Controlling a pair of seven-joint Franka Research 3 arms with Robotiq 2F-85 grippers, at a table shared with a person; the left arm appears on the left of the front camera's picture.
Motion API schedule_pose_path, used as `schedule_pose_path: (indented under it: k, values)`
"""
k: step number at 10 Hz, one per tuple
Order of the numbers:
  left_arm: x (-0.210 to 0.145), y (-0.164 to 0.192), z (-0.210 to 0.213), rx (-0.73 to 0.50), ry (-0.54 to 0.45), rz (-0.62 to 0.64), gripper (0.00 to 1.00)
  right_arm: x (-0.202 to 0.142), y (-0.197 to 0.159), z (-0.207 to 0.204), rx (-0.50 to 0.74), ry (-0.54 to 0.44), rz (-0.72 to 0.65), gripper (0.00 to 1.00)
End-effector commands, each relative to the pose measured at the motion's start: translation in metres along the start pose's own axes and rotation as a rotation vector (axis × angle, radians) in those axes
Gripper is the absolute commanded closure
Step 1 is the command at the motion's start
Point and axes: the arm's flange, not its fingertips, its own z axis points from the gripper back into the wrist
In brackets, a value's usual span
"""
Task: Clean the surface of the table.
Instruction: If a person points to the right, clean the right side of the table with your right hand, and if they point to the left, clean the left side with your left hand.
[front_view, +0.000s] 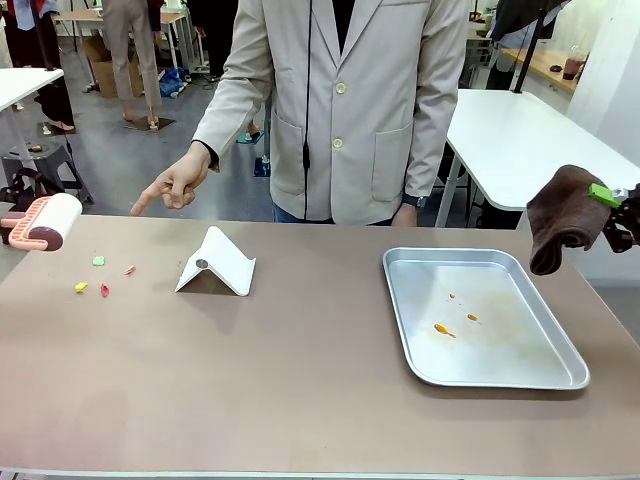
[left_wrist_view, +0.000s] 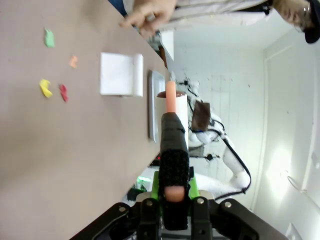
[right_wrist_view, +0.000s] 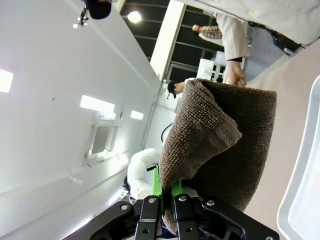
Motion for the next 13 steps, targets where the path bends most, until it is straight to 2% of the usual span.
schedule_pose_path:
  k: [1, 3, 6, 7, 9, 13]
  values:
    - [-0.005, 0.006, 0.007, 0.021, -0.118, -0.057, 0.78, -0.002, 0.004, 0.002, 0.016, 0.009, 0.004, 1.00]
    - [-0.009, 0.013, 0.022, 0.058, -0.171, -0.110, 0.78, -0.002, 0.004, 0.002, 0.016, 0.009, 0.004, 1.00]
    - [-0.010, 0.028, 0.029, 0.203, -0.240, -0.078, 0.78, -0.002, 0.004, 0.002, 0.016, 0.009, 0.004, 1.00]
    - [-0.008, 0.032, 0.030, 0.252, -0.279, -0.086, 0.88, -0.002, 0.004, 0.002, 0.016, 0.009, 0.004, 1.00]
    - [-0.002, 0.041, 0.026, 0.296, -0.309, -0.054, 0.91, -0.002, 0.004, 0.002, 0.016, 0.009, 0.004, 1.00]
    - [0.014, 0.060, 0.023, 0.369, -0.281, 0.046, 0.91, -0.002, 0.004, 0.002, 0.016, 0.009, 0.004, 1.00]
